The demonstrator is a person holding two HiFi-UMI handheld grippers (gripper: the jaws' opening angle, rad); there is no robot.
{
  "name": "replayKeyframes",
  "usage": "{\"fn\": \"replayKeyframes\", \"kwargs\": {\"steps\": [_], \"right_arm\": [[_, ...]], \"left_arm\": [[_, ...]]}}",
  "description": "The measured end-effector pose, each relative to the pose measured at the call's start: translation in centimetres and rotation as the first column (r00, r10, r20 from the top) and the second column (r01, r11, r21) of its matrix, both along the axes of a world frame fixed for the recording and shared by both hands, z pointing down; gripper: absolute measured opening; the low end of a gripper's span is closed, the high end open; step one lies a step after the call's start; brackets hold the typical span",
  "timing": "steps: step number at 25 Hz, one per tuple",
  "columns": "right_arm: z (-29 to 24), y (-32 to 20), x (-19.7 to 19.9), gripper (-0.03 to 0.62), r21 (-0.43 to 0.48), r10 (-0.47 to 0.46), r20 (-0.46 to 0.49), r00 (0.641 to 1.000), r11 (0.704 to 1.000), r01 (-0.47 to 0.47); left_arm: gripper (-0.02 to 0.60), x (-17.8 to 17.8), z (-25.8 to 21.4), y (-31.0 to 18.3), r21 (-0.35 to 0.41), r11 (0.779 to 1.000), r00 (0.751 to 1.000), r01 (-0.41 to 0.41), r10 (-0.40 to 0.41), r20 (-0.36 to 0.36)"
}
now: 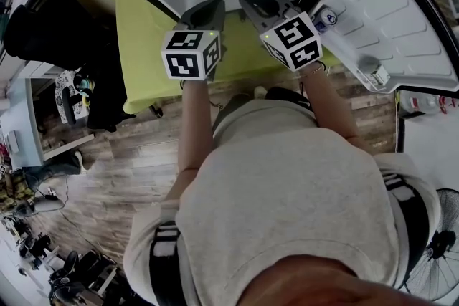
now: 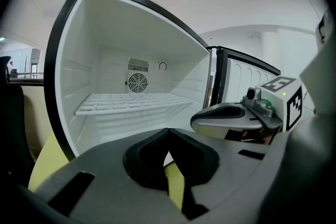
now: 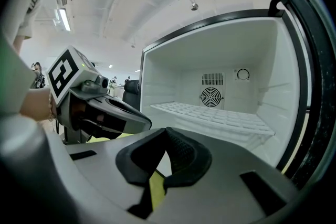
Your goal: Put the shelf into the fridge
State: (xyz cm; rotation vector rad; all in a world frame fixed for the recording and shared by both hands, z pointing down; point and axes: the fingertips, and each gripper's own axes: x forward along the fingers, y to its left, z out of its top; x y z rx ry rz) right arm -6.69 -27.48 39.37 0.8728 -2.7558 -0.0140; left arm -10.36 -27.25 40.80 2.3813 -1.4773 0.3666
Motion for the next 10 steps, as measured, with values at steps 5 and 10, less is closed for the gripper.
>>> {"fn": "replayKeyframes", "kwargs": {"steps": [5, 10], "right_arm": [[-0.04, -0.35, -0.04, 0.009, -0.001, 0.003, 0.008, 1.0, 1.0, -0.003], [-0.11, -0.81, 0.02, 0.009, 0.004, 0.001, 0.006, 1.0, 1.0, -0.001]], "left_arm": [[0.012, 0.05, 0.06, -0.48, -0.003, 1.0, 1.0, -0.005, 0.005, -0.015], [0.011, 0.0, 0.18, -1.06, -0.003, 1.0, 1.0, 0.0, 0.0, -0.023]]}}
